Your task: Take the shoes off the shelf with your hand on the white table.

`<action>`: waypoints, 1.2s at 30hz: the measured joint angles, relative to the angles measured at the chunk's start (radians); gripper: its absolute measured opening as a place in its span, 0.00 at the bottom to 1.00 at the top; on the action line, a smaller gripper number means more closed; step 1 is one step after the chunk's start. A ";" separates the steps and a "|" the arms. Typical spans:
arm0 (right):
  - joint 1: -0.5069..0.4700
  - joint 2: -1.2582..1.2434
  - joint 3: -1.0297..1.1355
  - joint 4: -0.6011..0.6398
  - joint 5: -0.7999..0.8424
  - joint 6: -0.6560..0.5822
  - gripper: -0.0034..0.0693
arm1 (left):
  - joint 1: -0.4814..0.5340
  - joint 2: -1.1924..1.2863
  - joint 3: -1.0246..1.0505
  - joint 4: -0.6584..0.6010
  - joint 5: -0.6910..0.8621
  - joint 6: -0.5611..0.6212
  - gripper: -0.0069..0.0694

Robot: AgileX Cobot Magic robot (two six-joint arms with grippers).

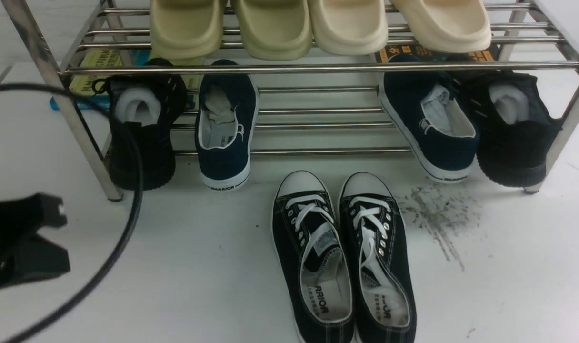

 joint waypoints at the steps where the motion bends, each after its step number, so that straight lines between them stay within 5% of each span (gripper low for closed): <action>1: 0.000 0.024 -0.014 0.044 0.015 -0.063 0.04 | 0.000 0.036 -0.023 0.003 0.001 0.009 0.13; 10: 0.000 0.303 -0.145 0.480 0.107 -0.534 0.04 | 0.000 0.155 -0.077 0.026 -0.006 0.025 0.30; 16: 0.071 0.520 -0.317 0.573 0.141 -0.662 0.05 | 0.000 0.155 -0.077 0.033 -0.014 0.026 0.40; 24: 0.237 0.781 -0.600 0.263 0.078 -0.436 0.11 | 0.000 0.155 -0.077 0.062 -0.014 0.029 0.44; 30: 0.285 0.945 -0.775 -0.017 0.043 -0.174 0.36 | 0.000 0.155 -0.077 0.071 -0.014 0.029 0.44; 36: 0.286 1.059 -0.865 -0.120 0.001 -0.101 0.58 | 0.000 0.155 -0.077 0.073 -0.014 0.030 0.44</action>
